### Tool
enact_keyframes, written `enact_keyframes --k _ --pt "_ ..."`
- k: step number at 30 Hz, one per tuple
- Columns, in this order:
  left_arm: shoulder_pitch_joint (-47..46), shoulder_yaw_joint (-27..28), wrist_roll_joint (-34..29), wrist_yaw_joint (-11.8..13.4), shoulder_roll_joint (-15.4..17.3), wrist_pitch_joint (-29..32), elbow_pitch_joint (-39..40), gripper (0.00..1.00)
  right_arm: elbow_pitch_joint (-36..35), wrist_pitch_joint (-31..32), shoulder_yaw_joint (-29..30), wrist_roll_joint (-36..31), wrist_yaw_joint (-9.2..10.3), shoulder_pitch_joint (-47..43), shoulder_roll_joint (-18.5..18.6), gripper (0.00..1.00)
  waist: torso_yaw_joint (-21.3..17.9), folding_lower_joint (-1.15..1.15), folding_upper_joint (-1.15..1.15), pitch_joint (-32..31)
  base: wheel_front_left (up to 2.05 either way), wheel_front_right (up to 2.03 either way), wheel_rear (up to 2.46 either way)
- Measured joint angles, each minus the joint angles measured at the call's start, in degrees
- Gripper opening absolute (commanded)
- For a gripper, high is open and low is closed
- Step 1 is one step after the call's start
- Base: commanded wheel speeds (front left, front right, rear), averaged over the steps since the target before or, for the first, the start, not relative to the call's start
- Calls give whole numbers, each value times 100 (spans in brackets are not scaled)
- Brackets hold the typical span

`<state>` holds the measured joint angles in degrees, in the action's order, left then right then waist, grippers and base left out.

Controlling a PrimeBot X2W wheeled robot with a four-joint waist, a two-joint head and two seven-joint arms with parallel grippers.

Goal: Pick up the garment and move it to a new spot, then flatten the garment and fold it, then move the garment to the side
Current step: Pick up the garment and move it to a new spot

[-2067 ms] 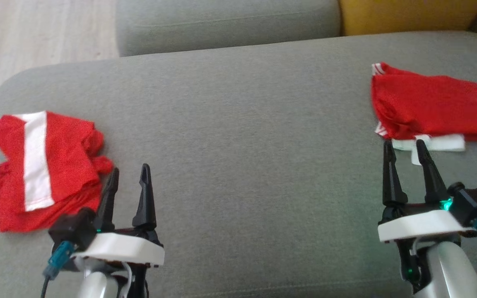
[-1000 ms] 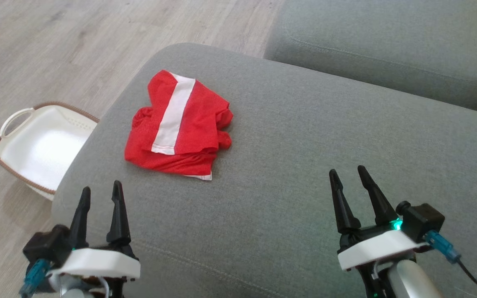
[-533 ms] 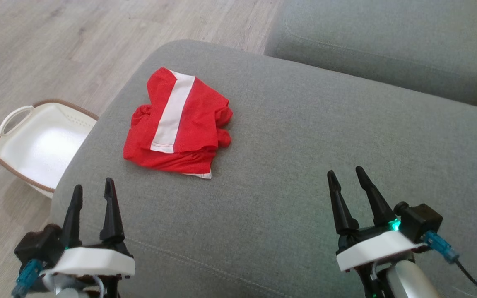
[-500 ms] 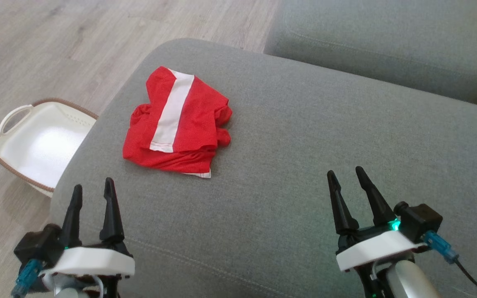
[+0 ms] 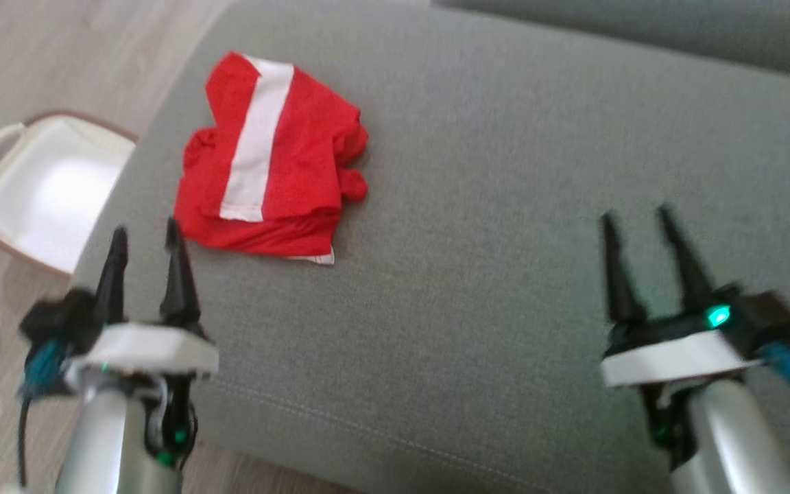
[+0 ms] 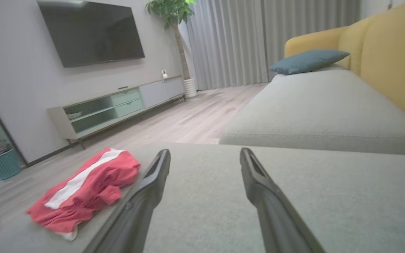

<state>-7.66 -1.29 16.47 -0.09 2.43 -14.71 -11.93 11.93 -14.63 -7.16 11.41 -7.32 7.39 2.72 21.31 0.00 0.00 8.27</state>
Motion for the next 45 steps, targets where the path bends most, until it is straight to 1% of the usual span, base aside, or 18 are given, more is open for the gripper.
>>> enact_keyframes --k 2,4,5,7,8,11,14,18,26,27,28,31,37,42,45 --pt "-381 -51 -92 -49 20 2 -408 100 -248 54 248 -152 0 83 1 100 -14 0 0 209 0 0 0" --pt "-776 -177 -199 -68 92 172 -872 100 -492 168 452 -305 0 144 7 100 -30 0 0 421 0 0 0" --pt "-978 -227 -253 -133 134 260 -1081 100 -636 238 532 -363 0 161 11 100 -37 0 0 525 0 0 0" --pt "-1439 -350 -338 -190 232 557 -1524 100 -933 382 653 -449 0 169 43 100 -54 0 0 736 0 0 0" --pt "-1669 -406 -372 -257 286 715 -1733 100 -1078 454 703 -474 0 172 77 100 -62 0 0 839 0 0 0" --pt "-2342 -549 -401 -378 366 1158 -2383 100 -1488 667 802 -495 0 232 200 100 -88 0 0 1147 0 0 0" --pt "-2878 -737 -546 -452 449 1463 -3026 100 -1805 835 833 -513 0 332 289 100 -119 0 0 1423 0 0 0" --pt "-3335 -894 -639 -504 520 1648 -3777 100 -2015 964 913 -602 0 372 346 100 -188 1 0 1698 0 0 0" --pt "-4117 -955 -609 -656 604 1767 -4706 100 -2212 1020 948 -602 0 367 346 100 -313 0 0 1948 0 0 0" --pt "-4166 -967 -579 -681 605 1771 -4786 79 -2230 1020 954 -602 0 366 346 100 -324 0 0 1958 0 0 0" --pt "-4255 -1005 -490 -703 612 1770 -4910 0 -2235 1023 956 -602 0 367 346 100 -343 1 0 1961 0 0 0" --pt "-4323 -1087 -350 -704 587 1680 -5043 0 -2217 1034 951 -601 0 368 339 100 -372 1 0 1908 0 0 0" --pt "-4139 -1074 -92 -704 604 1045 -5176 0 -1870 855 816 -580 0 371 246 100 -497 1 0 1613 0 0 0" --pt "-3919 -1032 153 -704 620 489 -5085 0 -1481 649 727 -478 0 366 135 100 -670 0 0 1201 0 0 0" --pt "-3918 -943 264 -705 617 287 -4848 0 -1272 543 720 -423 0 353 119 100 -786 0 0 922 0 0 0"
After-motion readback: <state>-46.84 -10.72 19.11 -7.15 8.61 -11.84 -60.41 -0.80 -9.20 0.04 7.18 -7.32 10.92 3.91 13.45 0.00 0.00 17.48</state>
